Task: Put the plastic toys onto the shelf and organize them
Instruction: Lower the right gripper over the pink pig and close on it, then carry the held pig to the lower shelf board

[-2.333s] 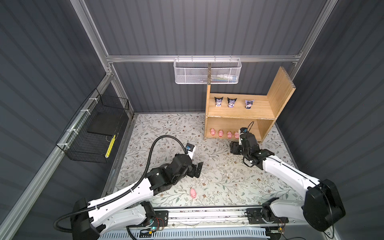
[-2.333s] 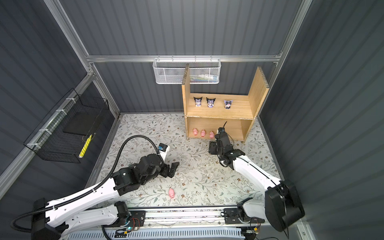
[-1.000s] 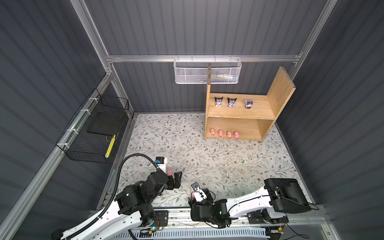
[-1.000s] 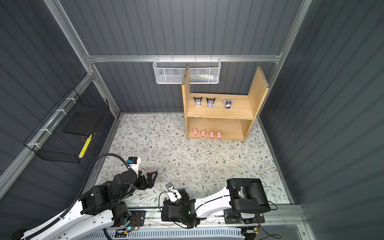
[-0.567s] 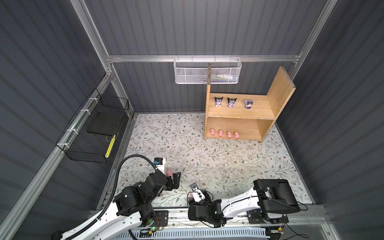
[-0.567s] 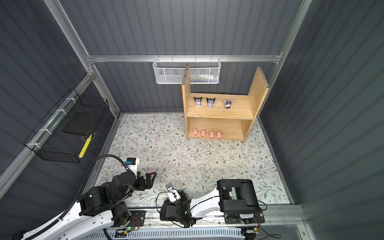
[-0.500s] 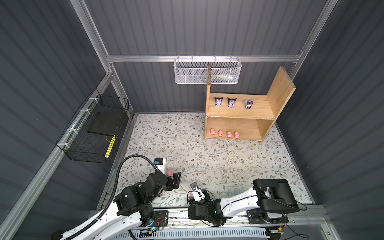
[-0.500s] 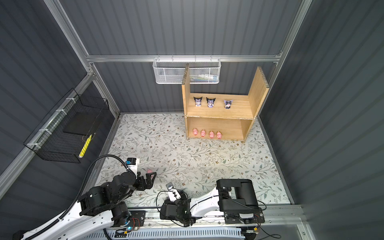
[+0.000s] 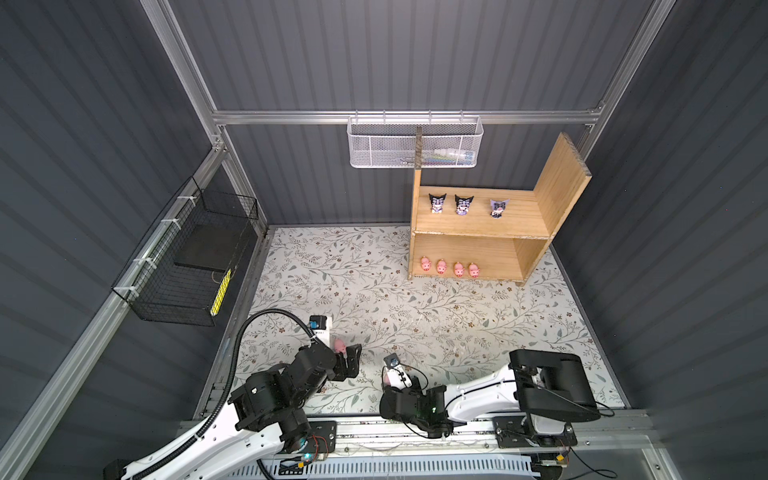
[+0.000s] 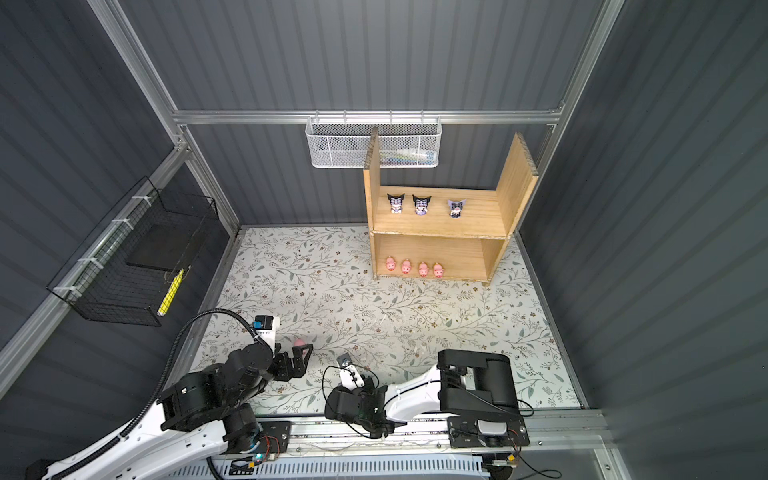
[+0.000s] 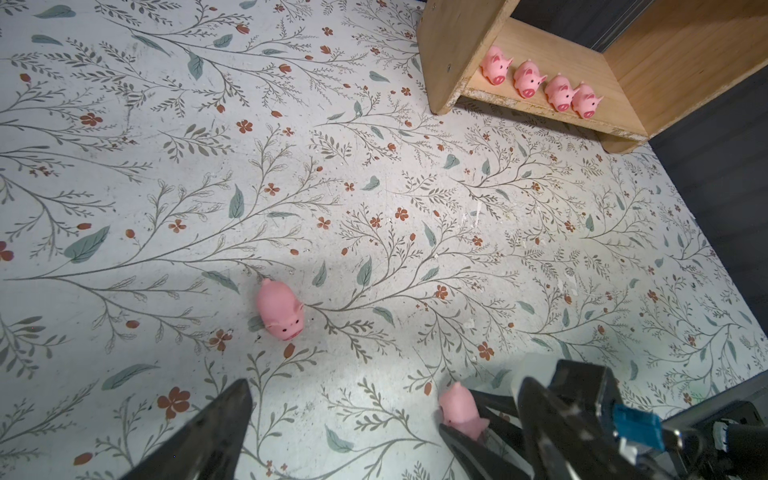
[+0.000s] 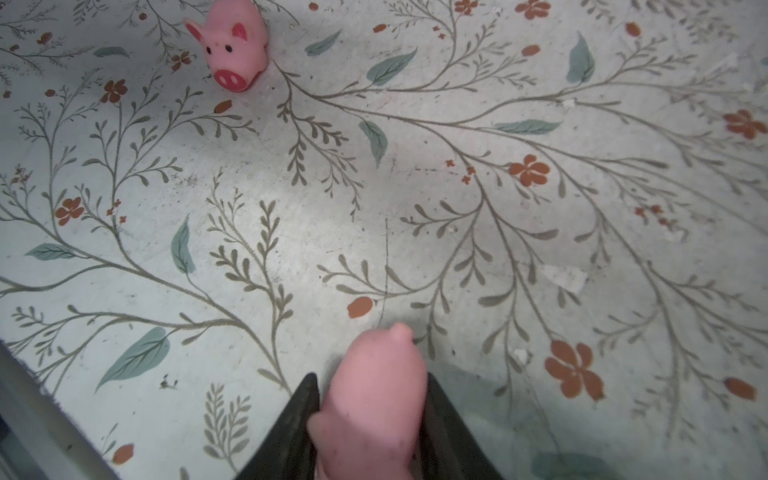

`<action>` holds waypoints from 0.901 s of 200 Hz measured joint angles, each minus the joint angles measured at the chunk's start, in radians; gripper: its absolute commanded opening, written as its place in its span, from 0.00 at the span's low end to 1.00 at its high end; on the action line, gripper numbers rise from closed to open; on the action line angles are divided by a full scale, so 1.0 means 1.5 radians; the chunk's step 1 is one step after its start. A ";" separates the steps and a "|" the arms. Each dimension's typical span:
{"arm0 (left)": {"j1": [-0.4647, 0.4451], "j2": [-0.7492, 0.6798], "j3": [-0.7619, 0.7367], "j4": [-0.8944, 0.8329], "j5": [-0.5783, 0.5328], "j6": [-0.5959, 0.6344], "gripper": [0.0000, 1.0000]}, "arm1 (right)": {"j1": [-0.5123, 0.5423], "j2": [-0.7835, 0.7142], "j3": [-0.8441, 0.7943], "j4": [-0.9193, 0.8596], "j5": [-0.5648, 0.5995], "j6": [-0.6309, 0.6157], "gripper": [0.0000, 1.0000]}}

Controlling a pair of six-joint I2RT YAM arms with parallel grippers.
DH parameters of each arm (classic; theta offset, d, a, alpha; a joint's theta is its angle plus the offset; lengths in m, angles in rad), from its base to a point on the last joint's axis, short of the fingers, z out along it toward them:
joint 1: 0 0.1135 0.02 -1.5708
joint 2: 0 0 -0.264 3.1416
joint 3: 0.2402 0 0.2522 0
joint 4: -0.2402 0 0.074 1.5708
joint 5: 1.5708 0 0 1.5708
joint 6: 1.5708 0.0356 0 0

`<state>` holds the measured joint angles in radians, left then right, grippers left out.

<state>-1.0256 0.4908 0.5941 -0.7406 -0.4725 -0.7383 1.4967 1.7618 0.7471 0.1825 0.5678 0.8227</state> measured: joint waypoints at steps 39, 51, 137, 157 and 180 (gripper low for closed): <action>0.000 0.023 0.000 0.001 -0.002 0.001 1.00 | -0.035 -0.050 -0.032 -0.002 -0.041 -0.030 0.27; 0.000 0.029 0.000 0.002 -0.002 0.001 1.00 | -0.039 -0.061 -0.035 -0.007 -0.046 -0.038 0.27; 0.000 0.130 0.000 0.087 0.005 0.043 1.00 | -0.210 -0.269 -0.123 -0.093 -0.044 -0.123 0.25; 0.000 0.178 0.000 0.126 0.015 0.067 1.00 | -0.289 -0.330 -0.136 -0.121 -0.043 -0.156 0.25; 0.000 0.243 0.009 0.167 0.029 0.098 1.00 | -0.396 -0.392 -0.143 -0.145 -0.051 -0.197 0.25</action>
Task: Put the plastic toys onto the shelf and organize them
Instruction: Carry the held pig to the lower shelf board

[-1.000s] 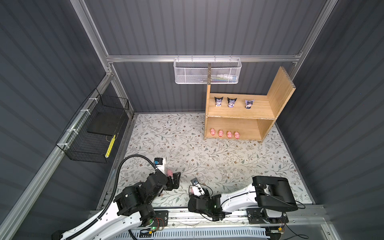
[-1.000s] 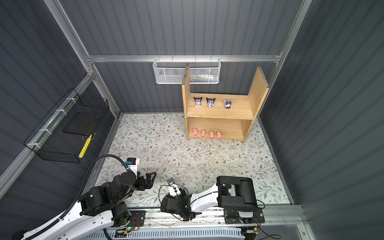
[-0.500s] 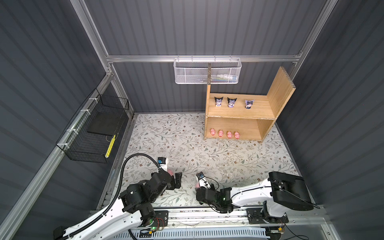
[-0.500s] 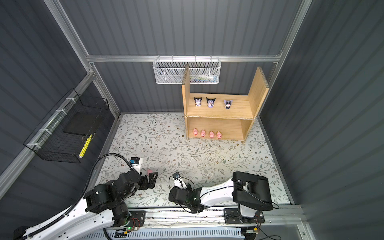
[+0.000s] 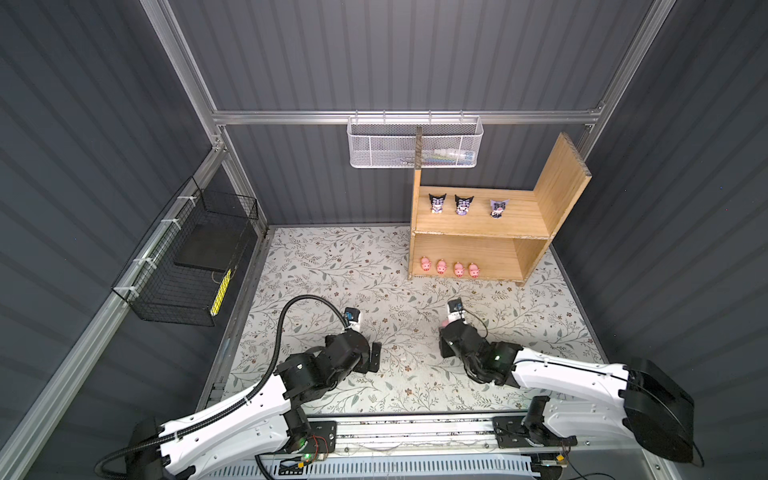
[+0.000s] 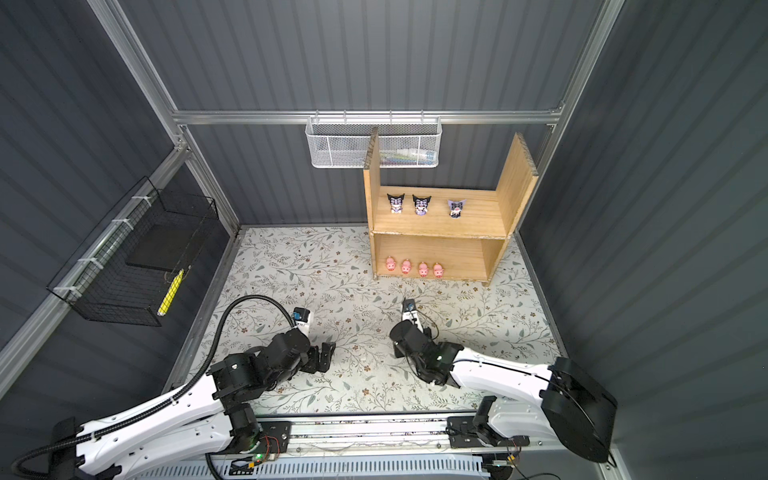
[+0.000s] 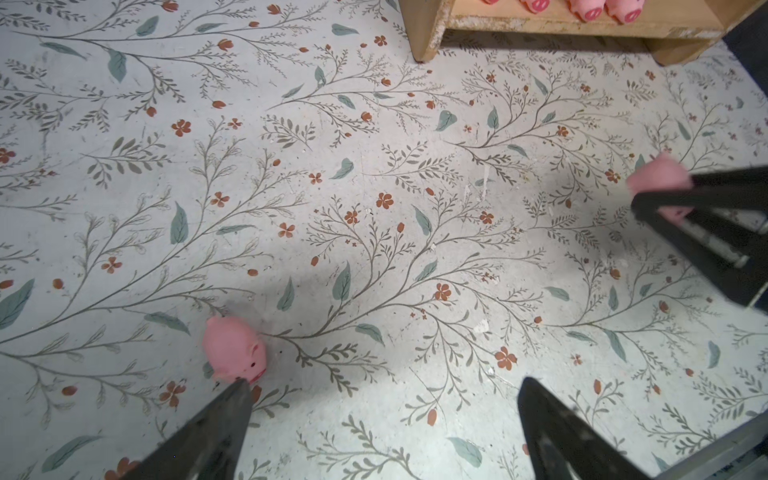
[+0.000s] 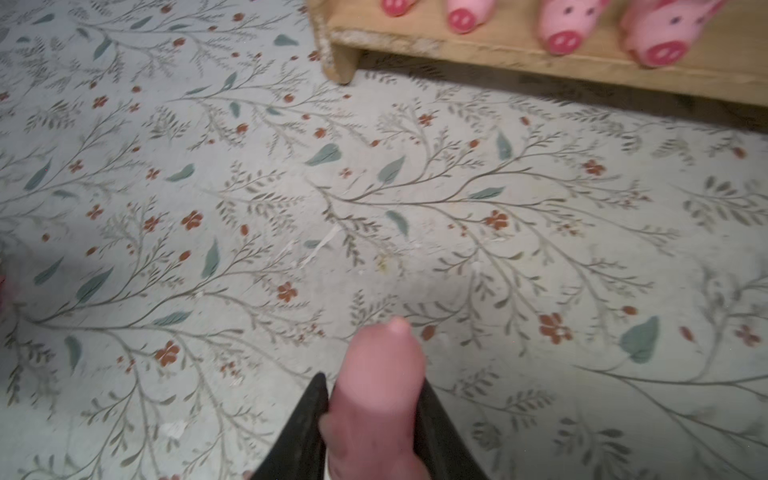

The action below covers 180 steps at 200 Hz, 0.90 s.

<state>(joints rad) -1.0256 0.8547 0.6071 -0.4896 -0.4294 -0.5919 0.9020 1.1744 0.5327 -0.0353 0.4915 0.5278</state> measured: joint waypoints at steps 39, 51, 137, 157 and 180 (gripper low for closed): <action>0.002 0.103 0.066 0.064 0.030 0.053 1.00 | -0.184 -0.051 -0.003 -0.011 -0.052 -0.060 0.25; 0.004 0.137 0.094 0.083 0.044 0.068 1.00 | -0.230 -0.043 0.001 -0.012 -0.071 -0.077 0.25; 0.022 0.246 0.189 0.147 0.109 0.169 1.00 | -0.389 0.130 0.151 -0.012 -0.159 -0.155 0.25; 0.032 0.246 0.193 0.155 0.113 0.185 1.00 | -0.411 0.158 0.184 -0.012 -0.168 -0.175 0.25; 0.040 0.246 0.193 0.163 0.113 0.198 1.00 | -0.441 0.187 0.216 -0.012 -0.182 -0.194 0.25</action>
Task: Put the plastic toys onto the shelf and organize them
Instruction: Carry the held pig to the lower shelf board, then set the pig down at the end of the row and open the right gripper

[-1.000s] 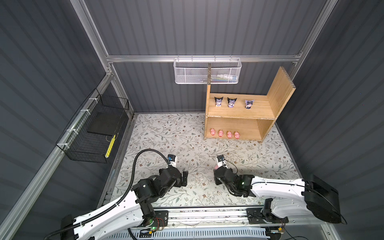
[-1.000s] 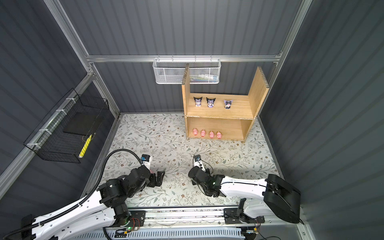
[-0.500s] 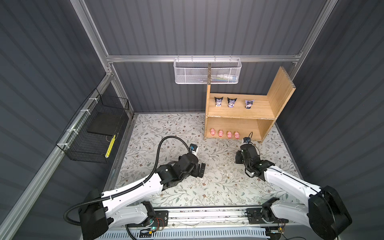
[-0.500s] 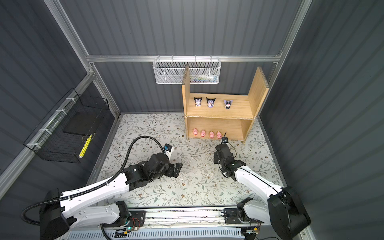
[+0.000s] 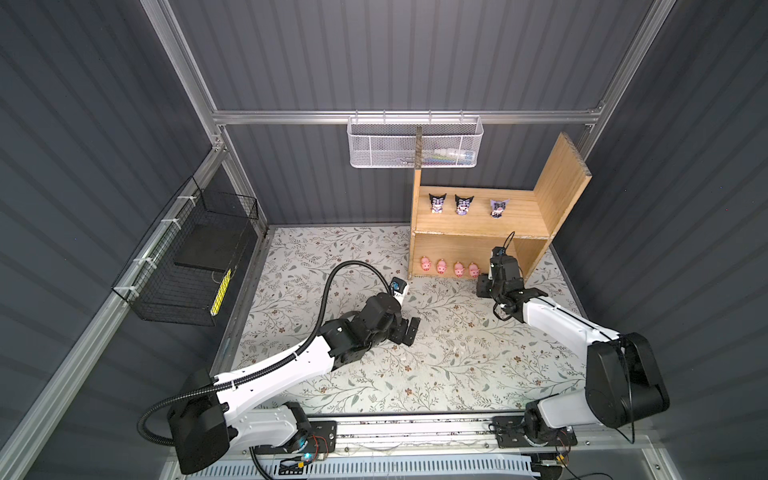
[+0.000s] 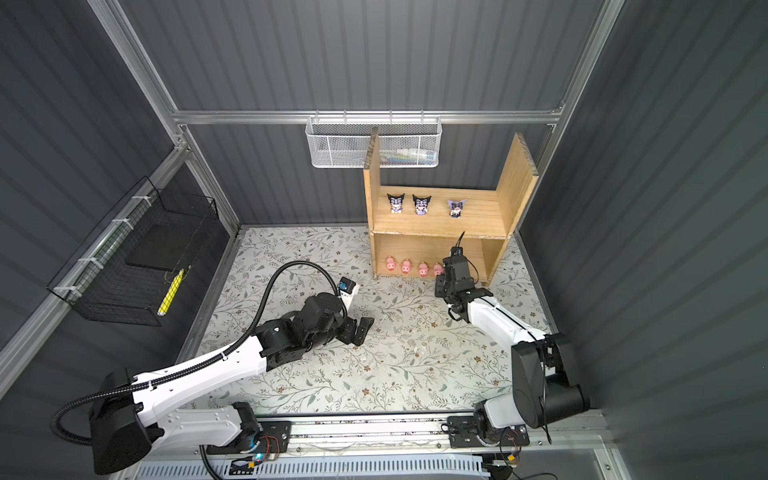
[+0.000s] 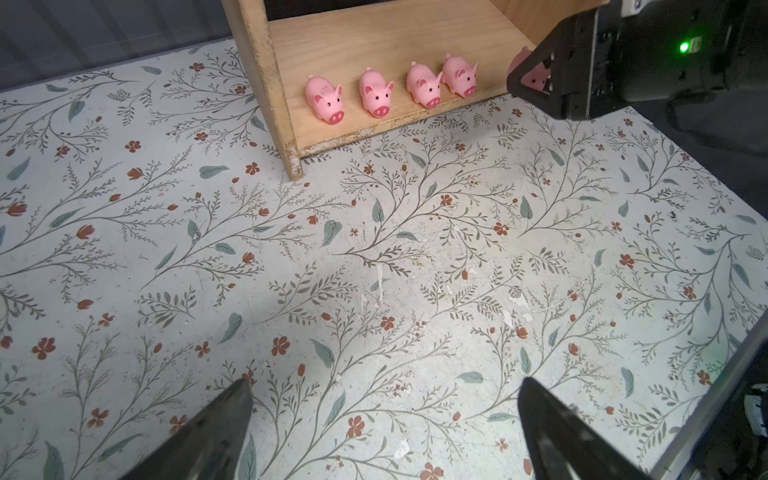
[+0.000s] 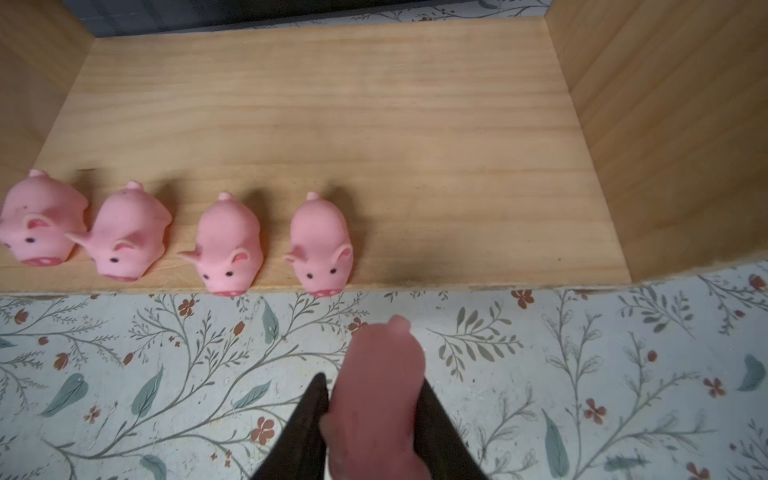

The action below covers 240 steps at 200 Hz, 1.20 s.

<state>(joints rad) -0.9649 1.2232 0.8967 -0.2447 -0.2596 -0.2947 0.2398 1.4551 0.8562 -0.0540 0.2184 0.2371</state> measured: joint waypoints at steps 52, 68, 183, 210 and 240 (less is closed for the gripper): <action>0.017 0.001 0.000 0.008 0.008 0.015 1.00 | -0.048 0.045 0.035 -0.001 -0.030 -0.035 0.24; 0.021 0.003 0.001 0.010 0.011 0.018 1.00 | -0.056 0.055 0.045 -0.005 -0.040 -0.039 0.25; 0.037 0.025 0.008 0.020 0.025 0.027 1.00 | -0.061 0.148 0.152 -0.064 -0.069 0.014 0.28; 0.038 0.023 0.008 0.020 0.027 0.027 1.00 | -0.061 0.157 0.167 -0.081 -0.068 0.022 0.29; 0.043 0.010 0.007 0.020 0.027 0.028 1.00 | -0.061 0.164 0.174 -0.101 -0.064 0.027 0.32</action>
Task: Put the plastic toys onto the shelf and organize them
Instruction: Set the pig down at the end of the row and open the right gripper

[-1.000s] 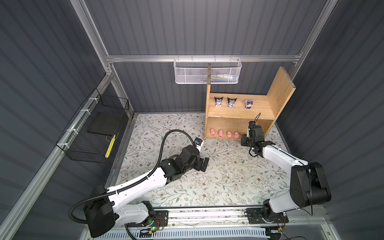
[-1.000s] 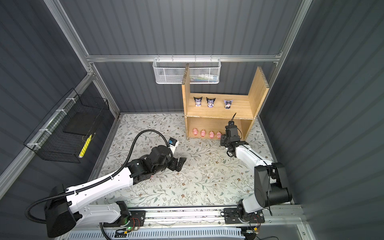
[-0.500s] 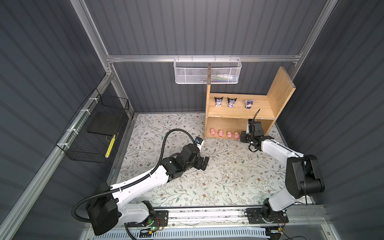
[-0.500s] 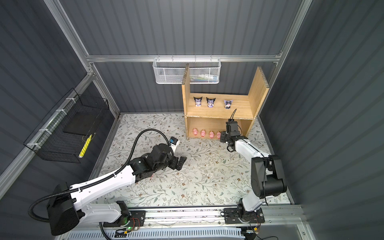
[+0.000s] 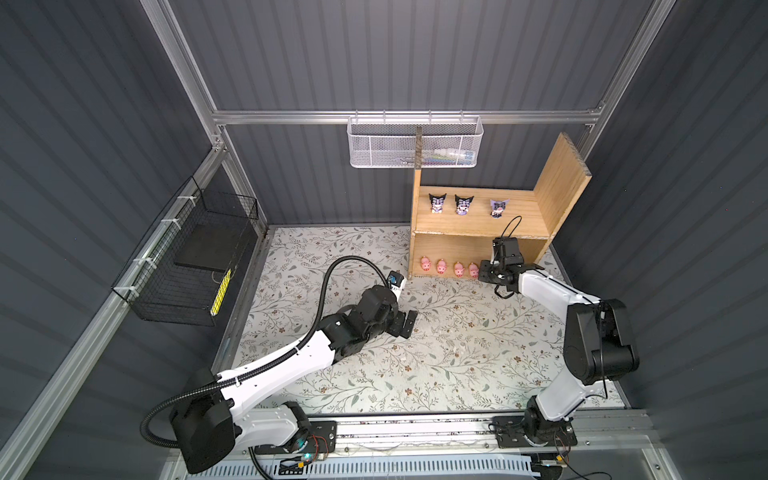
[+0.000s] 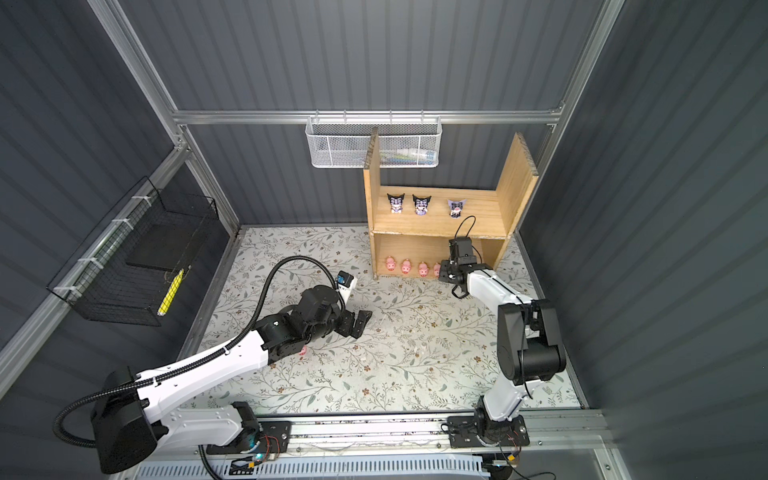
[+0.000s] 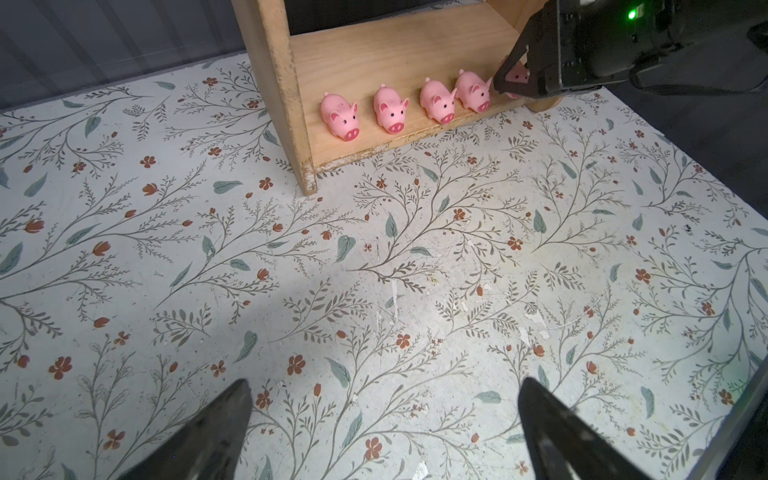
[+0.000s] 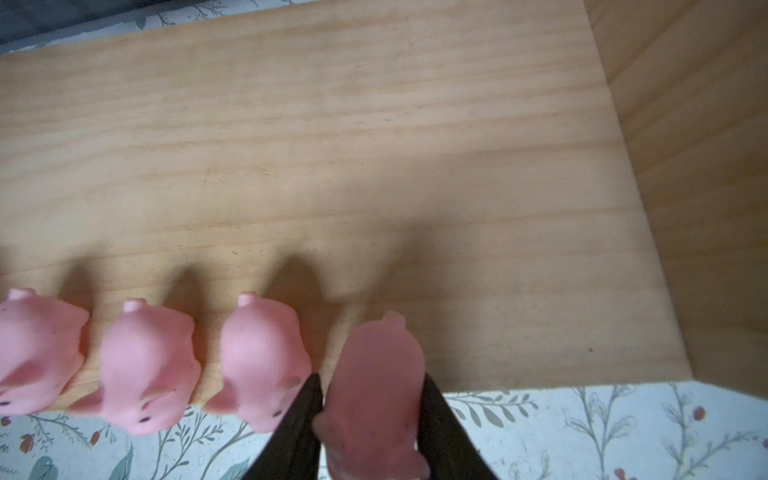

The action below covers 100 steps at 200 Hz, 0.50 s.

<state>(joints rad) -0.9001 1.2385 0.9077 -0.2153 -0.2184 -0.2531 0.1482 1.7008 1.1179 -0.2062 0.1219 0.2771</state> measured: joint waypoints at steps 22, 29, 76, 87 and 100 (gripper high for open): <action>0.002 -0.009 0.000 0.000 0.000 0.000 1.00 | 0.000 0.011 0.011 -0.008 0.006 0.003 0.33; 0.002 -0.011 0.000 0.000 0.000 0.000 1.00 | 0.000 0.013 0.013 -0.011 0.007 0.003 0.33; 0.004 -0.024 0.000 -0.001 -0.001 0.005 1.00 | 0.000 0.021 0.029 -0.038 0.019 0.003 0.36; 0.004 -0.026 0.000 -0.001 -0.001 0.005 1.00 | 0.000 0.021 0.029 -0.039 0.021 0.003 0.36; 0.005 -0.027 0.000 -0.001 -0.001 0.005 1.00 | 0.000 0.021 0.030 -0.041 0.024 0.003 0.37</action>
<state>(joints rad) -0.8928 1.1976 0.9077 -0.2165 -0.2195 -0.2459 0.1482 1.7329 1.1629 -0.2680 0.1581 0.2810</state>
